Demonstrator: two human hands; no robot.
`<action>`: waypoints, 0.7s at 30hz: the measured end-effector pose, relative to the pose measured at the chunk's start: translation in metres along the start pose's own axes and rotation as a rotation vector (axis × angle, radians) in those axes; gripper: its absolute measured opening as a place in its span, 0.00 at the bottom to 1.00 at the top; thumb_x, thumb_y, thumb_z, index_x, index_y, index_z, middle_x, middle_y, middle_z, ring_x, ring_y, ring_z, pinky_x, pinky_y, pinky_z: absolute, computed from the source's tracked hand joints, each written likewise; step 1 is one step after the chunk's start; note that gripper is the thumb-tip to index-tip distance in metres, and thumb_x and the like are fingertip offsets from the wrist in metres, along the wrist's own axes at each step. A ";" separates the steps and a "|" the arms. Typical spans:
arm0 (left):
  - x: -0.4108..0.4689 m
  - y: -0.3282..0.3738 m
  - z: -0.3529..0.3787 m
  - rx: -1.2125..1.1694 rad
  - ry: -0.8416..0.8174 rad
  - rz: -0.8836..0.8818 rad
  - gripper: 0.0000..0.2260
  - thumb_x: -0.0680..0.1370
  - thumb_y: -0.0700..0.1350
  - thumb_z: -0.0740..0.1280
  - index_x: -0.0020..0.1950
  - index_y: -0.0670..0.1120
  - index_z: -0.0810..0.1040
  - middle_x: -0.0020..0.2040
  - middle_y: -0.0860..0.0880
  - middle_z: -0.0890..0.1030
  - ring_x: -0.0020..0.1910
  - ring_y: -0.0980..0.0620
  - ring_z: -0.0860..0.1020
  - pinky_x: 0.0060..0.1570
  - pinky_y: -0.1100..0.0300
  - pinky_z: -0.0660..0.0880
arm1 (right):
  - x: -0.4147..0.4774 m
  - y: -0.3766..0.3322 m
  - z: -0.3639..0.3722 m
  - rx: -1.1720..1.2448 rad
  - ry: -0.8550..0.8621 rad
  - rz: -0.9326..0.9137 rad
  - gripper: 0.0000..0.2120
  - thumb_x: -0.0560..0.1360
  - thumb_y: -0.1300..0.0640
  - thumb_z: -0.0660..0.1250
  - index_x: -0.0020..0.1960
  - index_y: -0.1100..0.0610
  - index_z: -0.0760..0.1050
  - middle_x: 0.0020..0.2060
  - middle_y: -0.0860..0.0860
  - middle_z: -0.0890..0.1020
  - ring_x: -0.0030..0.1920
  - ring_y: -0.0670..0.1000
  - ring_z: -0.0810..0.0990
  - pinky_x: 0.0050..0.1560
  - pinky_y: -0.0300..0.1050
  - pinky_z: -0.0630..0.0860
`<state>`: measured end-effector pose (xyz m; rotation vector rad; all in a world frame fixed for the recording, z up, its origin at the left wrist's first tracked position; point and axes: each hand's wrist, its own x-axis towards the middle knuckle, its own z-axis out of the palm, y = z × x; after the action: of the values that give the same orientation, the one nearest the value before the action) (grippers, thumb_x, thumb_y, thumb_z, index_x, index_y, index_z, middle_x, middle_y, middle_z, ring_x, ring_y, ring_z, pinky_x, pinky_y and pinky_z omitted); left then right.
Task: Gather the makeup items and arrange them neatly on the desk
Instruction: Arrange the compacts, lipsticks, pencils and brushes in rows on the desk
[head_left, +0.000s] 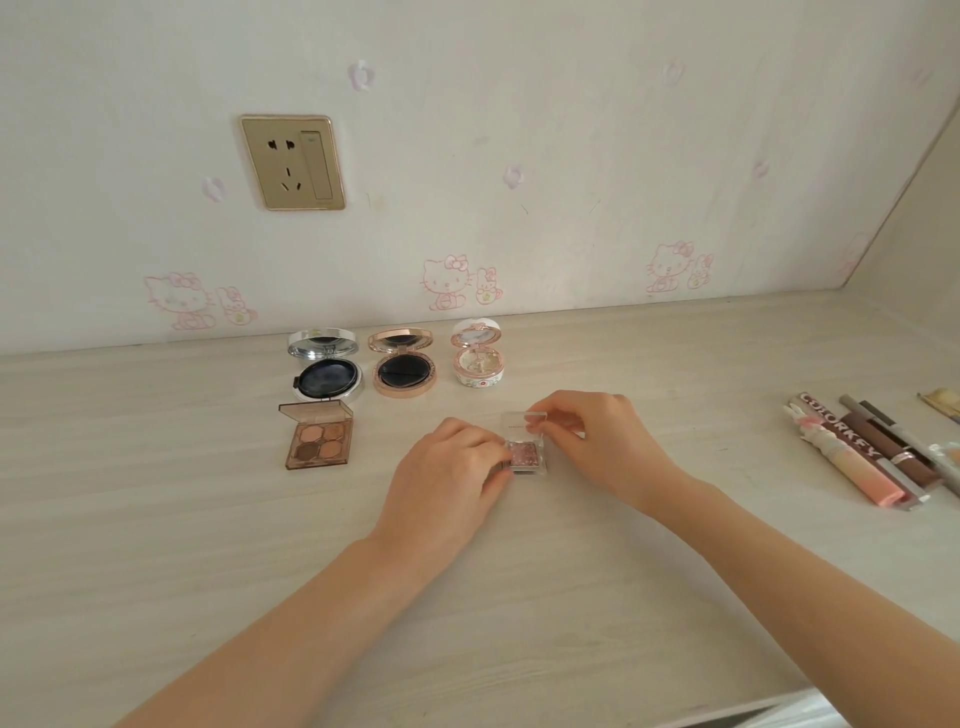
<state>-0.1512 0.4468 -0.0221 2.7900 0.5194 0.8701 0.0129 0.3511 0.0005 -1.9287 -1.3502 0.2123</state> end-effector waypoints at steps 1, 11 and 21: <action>-0.002 -0.004 -0.003 0.023 0.013 0.007 0.04 0.71 0.44 0.74 0.45 0.49 0.85 0.45 0.57 0.83 0.46 0.51 0.78 0.40 0.55 0.78 | 0.003 -0.003 0.003 0.001 -0.008 -0.010 0.07 0.75 0.62 0.67 0.49 0.54 0.82 0.41 0.45 0.85 0.41 0.39 0.80 0.46 0.26 0.72; -0.023 -0.048 -0.031 0.302 0.123 0.033 0.13 0.76 0.49 0.61 0.41 0.48 0.84 0.41 0.56 0.83 0.45 0.50 0.78 0.46 0.58 0.74 | 0.037 -0.040 0.047 0.039 -0.085 -0.086 0.08 0.76 0.63 0.66 0.51 0.58 0.82 0.43 0.48 0.85 0.41 0.42 0.79 0.46 0.25 0.70; -0.030 -0.071 -0.038 0.427 0.084 -0.036 0.13 0.76 0.48 0.60 0.40 0.49 0.83 0.40 0.56 0.82 0.46 0.49 0.77 0.47 0.57 0.71 | 0.059 -0.056 0.073 0.038 -0.121 -0.155 0.08 0.76 0.64 0.66 0.51 0.60 0.82 0.45 0.49 0.85 0.41 0.41 0.79 0.50 0.29 0.72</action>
<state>-0.2155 0.5037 -0.0256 3.1157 0.8575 0.9708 -0.0415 0.4455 0.0023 -1.7947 -1.5568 0.2807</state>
